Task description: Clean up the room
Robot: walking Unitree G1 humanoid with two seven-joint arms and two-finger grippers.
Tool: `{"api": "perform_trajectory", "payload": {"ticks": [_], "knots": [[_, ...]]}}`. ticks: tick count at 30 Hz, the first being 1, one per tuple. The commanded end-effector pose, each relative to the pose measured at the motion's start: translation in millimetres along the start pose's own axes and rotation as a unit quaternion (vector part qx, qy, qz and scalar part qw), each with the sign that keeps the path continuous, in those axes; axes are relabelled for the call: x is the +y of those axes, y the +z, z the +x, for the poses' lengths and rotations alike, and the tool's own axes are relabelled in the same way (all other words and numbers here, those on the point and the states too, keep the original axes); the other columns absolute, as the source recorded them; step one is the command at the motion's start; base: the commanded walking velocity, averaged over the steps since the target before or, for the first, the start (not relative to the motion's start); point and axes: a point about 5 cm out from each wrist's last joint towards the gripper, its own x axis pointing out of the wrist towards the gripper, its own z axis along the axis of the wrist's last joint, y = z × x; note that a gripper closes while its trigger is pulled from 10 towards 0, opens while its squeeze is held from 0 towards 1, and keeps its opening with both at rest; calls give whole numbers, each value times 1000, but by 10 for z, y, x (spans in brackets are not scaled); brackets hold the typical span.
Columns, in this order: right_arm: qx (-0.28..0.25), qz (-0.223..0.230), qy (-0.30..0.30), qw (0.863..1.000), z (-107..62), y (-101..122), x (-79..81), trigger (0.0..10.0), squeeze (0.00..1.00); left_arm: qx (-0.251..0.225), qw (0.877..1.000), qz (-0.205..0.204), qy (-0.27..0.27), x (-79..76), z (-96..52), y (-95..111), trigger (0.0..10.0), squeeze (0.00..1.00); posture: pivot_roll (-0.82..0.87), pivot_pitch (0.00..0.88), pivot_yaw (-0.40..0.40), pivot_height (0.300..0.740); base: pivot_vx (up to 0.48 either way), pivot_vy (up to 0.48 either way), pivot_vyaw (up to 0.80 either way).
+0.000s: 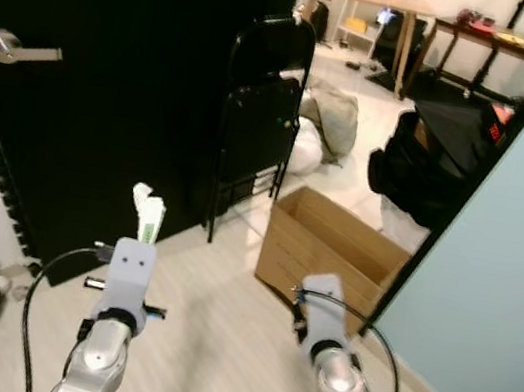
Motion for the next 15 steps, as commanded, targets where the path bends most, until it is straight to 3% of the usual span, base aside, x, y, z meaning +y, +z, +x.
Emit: {"api": "perform_trajectory", "payload": {"ticks": [1, 6, 12, 15], "knots": [[9, 8, 6, 1000, -16, -41, 57, 10000, 0, 9, 1000, 15, 2, 65, 0, -26, 10000, 0, 98, 20, -18, 734, 326, 0, 0], [10, 14, 6, 1000, -18, -45, 67, 10000, 0, 9, 1000, 17, 1, 76, 6, -20, 10000, 0, 98, 21, -17, 734, 325, 0, -175], [9, 18, 8, 1000, -26, -51, 85, 10000, 0, 9, 1000, 19, -4, 85, 9, -16, 10000, 0, 101, 15, -16, 734, 326, 0, -800], [9, 16, 11, 1000, -30, -57, 89, 10000, 0, 9, 1000, 20, -6, 85, 5, -17, 10000, 0, 103, 9, -15, 734, 329, 0, 0]]}}
